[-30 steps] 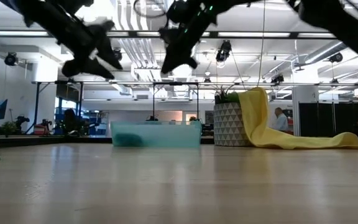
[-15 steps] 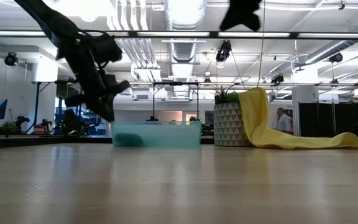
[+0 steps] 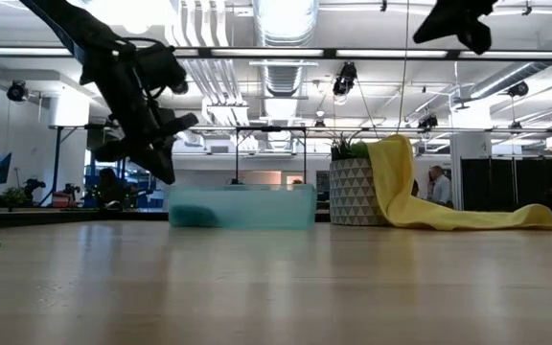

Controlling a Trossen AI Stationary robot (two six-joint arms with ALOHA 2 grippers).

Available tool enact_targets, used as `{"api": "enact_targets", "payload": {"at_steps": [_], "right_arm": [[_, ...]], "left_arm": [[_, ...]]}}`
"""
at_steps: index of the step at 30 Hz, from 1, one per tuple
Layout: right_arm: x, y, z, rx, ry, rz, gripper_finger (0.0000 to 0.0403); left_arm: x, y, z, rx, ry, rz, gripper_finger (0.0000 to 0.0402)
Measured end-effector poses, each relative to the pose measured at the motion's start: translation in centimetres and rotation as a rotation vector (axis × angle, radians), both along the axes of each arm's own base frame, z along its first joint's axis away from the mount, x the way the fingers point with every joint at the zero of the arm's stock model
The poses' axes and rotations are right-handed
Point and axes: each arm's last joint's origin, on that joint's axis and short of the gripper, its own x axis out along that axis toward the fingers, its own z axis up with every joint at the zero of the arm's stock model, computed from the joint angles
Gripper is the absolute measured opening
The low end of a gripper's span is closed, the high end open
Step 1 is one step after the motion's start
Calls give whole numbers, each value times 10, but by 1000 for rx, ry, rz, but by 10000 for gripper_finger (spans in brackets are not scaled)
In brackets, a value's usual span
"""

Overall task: Fold microfiber towels
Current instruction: Fold the green microfiber towel

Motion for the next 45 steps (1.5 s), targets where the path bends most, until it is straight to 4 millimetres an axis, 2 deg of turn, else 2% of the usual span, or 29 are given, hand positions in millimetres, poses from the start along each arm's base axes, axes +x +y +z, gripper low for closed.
{"api": "enact_targets", "payload": {"at_steps": [4,9,17,21,28,34,40,45], "right_arm": [[-5,1,-7,-12,-37,-1,9],[-1,1,-16,16,-29,15,9],[3,8,-17,64,-33,118,9],[2,12,-16,65,-42,145,9],[2,13,-16,62,-31,156,9],[2,13,-17,40,-22,169,9],[2,13,-17,32,-18,175,9],[2,13,-17,34,-18,178,9]], "left_arm": [[0,-1,1,2,-5,-5,4],[2,1,-1,8,-15,50,4],[6,6,-21,-19,64,180,4],[18,6,-32,-89,20,113,4],[36,-16,-45,-153,23,84,3],[45,-31,-45,-134,3,58,3],[45,-34,-45,-145,10,71,3],[30,-44,-32,-168,64,55,3]]}}
